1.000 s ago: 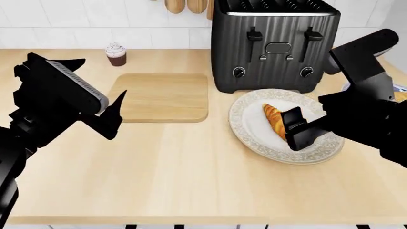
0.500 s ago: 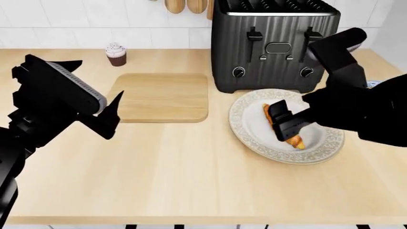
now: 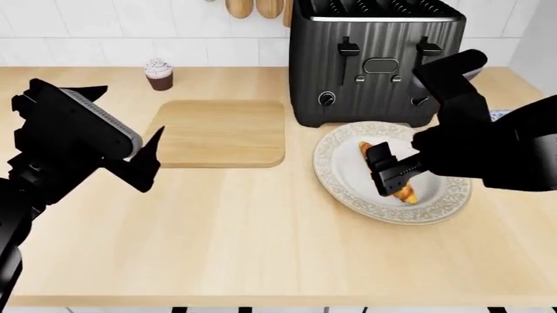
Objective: From the different types of pastries on the counter, select a croissant and place it on the cutting board. Then retrieve a jar of jam from the cabinet and place it alongside the croissant on the cutting board.
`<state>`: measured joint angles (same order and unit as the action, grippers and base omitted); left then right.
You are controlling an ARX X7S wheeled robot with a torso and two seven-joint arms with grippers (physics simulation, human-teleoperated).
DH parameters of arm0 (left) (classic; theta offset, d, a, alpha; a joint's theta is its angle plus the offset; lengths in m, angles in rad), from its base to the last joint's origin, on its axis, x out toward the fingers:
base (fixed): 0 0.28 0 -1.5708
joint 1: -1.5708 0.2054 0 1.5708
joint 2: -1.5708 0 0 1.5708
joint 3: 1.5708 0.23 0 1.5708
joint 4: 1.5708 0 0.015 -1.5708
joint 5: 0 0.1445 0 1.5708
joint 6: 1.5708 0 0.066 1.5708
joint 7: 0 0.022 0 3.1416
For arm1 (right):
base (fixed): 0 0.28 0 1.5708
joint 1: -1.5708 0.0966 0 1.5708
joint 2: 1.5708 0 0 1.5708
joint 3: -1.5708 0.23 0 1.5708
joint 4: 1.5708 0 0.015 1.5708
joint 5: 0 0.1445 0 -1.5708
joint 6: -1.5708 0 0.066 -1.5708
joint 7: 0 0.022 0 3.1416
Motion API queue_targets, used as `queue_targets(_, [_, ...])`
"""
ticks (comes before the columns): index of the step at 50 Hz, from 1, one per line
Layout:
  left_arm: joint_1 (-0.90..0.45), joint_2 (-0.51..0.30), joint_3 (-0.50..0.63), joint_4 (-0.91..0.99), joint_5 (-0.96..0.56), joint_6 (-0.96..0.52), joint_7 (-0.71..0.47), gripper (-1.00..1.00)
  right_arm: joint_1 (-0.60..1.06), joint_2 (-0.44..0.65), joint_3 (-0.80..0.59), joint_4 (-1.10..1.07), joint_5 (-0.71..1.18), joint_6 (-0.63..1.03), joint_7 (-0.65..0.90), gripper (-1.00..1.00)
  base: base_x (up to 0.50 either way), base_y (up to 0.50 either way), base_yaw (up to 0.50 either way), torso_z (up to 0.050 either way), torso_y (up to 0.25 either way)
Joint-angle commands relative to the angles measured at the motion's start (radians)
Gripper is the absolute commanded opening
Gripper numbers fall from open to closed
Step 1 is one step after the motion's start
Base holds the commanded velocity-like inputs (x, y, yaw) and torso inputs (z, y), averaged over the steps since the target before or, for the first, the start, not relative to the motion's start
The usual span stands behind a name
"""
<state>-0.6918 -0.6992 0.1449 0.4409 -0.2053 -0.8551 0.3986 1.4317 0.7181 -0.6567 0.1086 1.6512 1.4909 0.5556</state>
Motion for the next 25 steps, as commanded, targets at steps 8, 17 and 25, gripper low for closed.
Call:
queue_targets(8, [-0.009,-0.005,-0.002,0.005,-0.004,-0.007,-0.001,1.0,0.006,0.013,-0.051,0.034,-0.053,-0.038,-0.06,1.0,0.0,0.0,0.0,0.0,0.0])
queue_targets(17, [-0.011,-0.005,0.002,0.0,-0.002,-0.005,-0.003,1.0,0.01,0.002,-0.077,0.067,-0.105,-0.07,-0.116,1.0,0.0,0.0,0.0,0.0,0.0])
queue_targets(25, [-0.016,-0.005,0.011,-0.015,0.003,0.004,-0.003,1.0,0.009,-0.009,-0.099,0.092,-0.137,-0.092,-0.16,1.0,0.0,0.0,0.0,0.0,0.0])
